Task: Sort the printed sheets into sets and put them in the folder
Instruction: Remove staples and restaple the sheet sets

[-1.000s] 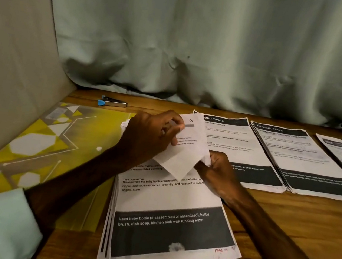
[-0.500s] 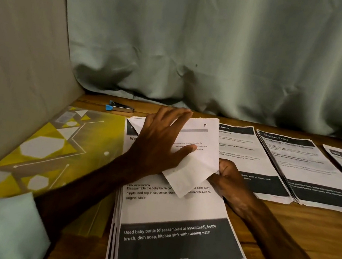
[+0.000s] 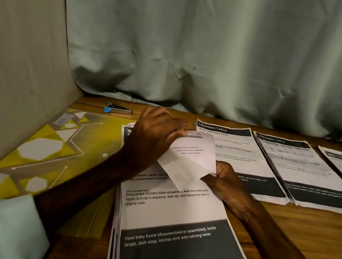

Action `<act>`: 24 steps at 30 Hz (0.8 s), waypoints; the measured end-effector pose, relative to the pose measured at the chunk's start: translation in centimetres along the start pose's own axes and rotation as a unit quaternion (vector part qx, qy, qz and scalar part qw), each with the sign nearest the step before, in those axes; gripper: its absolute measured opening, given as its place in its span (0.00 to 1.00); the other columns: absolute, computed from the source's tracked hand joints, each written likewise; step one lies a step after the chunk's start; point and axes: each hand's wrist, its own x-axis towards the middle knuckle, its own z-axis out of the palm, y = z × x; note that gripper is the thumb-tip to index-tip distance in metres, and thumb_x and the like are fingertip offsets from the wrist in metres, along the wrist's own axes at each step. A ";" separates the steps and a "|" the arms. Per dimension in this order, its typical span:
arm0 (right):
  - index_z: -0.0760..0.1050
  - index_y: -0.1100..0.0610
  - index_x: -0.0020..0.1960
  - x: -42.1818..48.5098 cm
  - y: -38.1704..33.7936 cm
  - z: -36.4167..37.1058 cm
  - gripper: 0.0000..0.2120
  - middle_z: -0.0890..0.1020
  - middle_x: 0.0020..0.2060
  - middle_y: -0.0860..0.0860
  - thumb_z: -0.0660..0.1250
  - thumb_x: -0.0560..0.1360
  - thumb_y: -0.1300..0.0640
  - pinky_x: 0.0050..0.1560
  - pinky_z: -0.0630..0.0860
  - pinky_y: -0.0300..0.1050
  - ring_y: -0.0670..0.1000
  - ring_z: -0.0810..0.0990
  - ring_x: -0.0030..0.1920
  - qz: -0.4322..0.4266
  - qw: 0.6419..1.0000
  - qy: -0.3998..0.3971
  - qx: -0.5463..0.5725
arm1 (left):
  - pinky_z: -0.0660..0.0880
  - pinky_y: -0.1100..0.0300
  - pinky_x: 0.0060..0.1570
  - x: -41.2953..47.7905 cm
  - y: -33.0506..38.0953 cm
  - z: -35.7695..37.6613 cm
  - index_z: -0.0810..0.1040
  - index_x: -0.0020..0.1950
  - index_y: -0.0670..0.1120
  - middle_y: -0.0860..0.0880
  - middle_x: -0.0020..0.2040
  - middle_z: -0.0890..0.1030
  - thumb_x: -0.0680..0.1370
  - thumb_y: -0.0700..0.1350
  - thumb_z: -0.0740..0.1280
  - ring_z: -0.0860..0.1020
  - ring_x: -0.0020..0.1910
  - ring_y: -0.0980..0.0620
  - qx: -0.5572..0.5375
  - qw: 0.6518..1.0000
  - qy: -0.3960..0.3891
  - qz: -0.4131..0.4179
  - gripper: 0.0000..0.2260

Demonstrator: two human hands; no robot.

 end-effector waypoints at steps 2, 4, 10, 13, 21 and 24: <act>0.83 0.54 0.54 0.0 0.0 0.0 0.15 0.88 0.47 0.54 0.74 0.70 0.49 0.54 0.82 0.59 0.58 0.87 0.48 0.002 1.000 -0.004 0.006 | 0.74 0.49 0.53 0.1 -0.1 0.2 0.85 0.56 0.41 0.46 0.50 0.86 0.79 0.43 0.71 0.81 0.49 0.44 -0.002 1.000 -0.015 0.004 0.09; 0.84 0.55 0.53 -0.1 0.0 0.1 0.17 0.88 0.47 0.55 0.74 0.68 0.48 0.55 0.81 0.60 0.59 0.87 0.49 -0.001 1.000 -0.007 0.014 | 0.73 0.50 0.53 0.3 -0.2 0.1 0.84 0.57 0.41 0.46 0.50 0.86 0.80 0.42 0.69 0.81 0.49 0.44 -0.006 1.000 -0.024 0.013 0.09; 0.84 0.56 0.55 0.0 -0.1 0.0 0.19 0.88 0.48 0.55 0.74 0.68 0.47 0.52 0.82 0.56 0.59 0.87 0.48 -0.005 1.000 -0.006 0.020 | 0.74 0.50 0.50 0.2 0.1 -0.6 0.86 0.49 0.43 0.48 0.47 0.86 0.79 0.42 0.72 0.81 0.49 0.46 -0.003 0.999 0.002 0.040 0.04; 0.83 0.55 0.54 0.0 -0.1 -0.1 0.12 0.88 0.47 0.54 0.74 0.72 0.52 0.47 0.83 0.50 0.58 0.87 0.47 -0.012 0.999 -0.004 0.034 | 0.73 0.48 0.59 0.2 0.5 -0.5 0.87 0.48 0.44 0.45 0.57 0.85 0.78 0.42 0.74 0.80 0.60 0.44 -0.002 0.999 0.020 0.030 0.03; 0.81 0.52 0.53 -0.1 -0.3 -0.1 0.08 0.88 0.40 0.45 0.69 0.79 0.64 0.35 0.80 0.36 0.46 0.87 0.38 -0.013 0.998 -0.016 0.058 | 0.74 0.50 0.60 0.2 0.7 -0.4 0.85 0.49 0.41 0.46 0.51 0.86 0.83 0.50 0.66 0.82 0.51 0.48 -0.055 0.996 -0.041 0.056 0.14; 0.82 0.50 0.54 0.2 -0.2 0.0 0.07 0.88 0.45 0.45 0.70 0.79 0.60 0.41 0.80 0.36 0.47 0.87 0.44 -0.015 1.000 -0.003 0.021 | 0.76 0.52 0.48 -0.2 1.0 -0.8 0.83 0.45 0.43 0.47 0.40 0.84 0.85 0.48 0.61 0.80 0.39 0.49 -0.075 0.995 -0.060 0.034 0.16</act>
